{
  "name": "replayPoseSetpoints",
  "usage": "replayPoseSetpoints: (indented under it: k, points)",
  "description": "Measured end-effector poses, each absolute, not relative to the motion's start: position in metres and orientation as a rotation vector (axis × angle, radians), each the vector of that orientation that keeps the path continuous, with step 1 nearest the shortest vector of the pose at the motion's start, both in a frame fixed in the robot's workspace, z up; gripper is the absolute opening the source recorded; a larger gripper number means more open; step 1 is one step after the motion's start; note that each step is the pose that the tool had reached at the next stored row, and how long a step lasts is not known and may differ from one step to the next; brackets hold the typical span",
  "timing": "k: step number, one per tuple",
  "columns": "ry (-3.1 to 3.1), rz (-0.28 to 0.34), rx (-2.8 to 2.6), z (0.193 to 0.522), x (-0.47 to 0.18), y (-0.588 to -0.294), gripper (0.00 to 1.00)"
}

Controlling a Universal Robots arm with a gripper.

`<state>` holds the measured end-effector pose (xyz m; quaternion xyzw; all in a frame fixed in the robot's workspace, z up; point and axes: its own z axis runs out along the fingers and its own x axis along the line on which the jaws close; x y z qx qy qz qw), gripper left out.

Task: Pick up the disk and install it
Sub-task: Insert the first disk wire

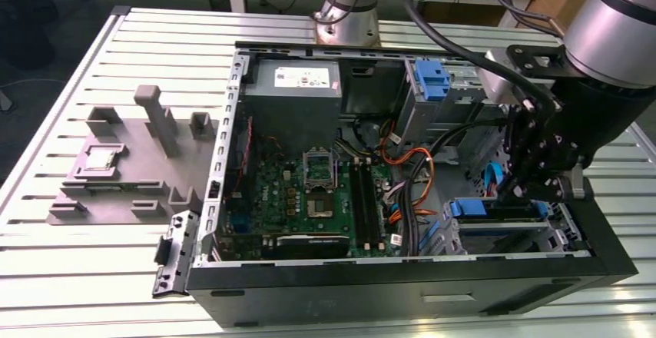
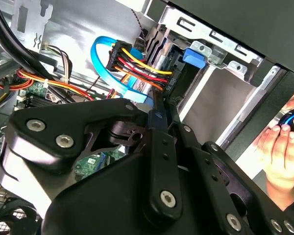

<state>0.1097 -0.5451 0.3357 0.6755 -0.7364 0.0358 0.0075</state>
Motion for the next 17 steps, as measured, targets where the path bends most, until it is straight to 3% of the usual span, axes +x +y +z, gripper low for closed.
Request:
replayPoseSetpoints:
  k: [17]
  points:
    - [-2.281,0.112,2.137,0.3357,0.1104,-0.546,0.16]
